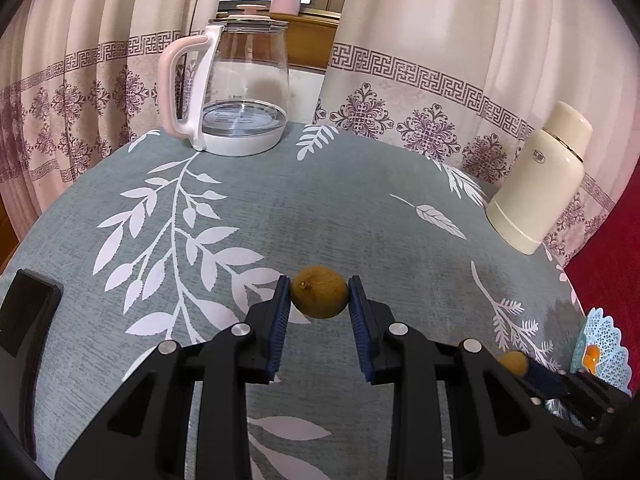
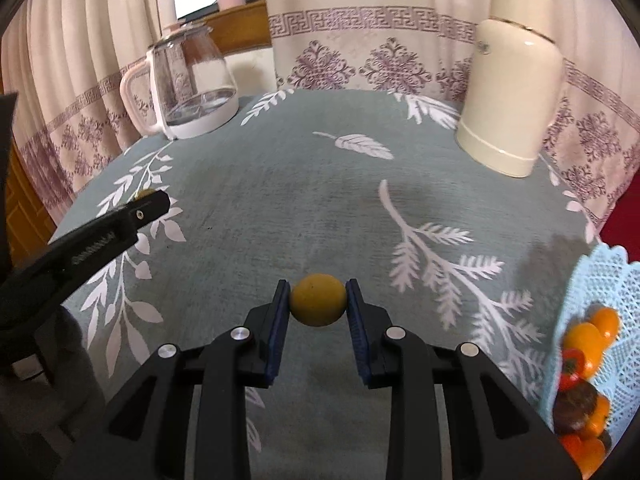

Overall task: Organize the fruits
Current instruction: 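Carry the yellow fruit in the right gripper into the basket and release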

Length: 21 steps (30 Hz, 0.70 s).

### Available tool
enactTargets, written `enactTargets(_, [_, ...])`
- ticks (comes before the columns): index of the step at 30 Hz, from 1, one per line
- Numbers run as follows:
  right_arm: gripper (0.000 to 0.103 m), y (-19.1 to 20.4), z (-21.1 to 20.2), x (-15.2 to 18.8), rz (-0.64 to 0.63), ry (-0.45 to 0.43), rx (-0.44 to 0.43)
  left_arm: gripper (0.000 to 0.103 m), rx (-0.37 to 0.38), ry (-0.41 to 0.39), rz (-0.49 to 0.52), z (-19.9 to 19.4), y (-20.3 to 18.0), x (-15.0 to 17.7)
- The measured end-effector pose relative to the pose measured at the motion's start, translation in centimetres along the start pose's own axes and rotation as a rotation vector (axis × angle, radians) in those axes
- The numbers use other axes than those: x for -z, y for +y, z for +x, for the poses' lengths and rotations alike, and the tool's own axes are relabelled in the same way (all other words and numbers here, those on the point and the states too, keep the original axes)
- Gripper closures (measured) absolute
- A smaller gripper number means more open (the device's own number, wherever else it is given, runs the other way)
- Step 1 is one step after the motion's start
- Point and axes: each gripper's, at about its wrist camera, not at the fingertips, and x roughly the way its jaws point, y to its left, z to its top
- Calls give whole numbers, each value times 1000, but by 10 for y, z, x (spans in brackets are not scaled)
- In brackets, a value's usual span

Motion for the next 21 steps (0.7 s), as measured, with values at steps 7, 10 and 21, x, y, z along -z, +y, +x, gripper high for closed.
enactTargets(7, [74,-21,-35,1,51,-56,24,73,8,-6,14,-3,-5,1])
enactTargets(10, [74,-34,-51,-1,76,-87,43,73,12,-8,19,-5,-6,2])
enactTargets(21, [74,-100,-113,5,195,-187,174,73,14,-10,27,-6,-8,3])
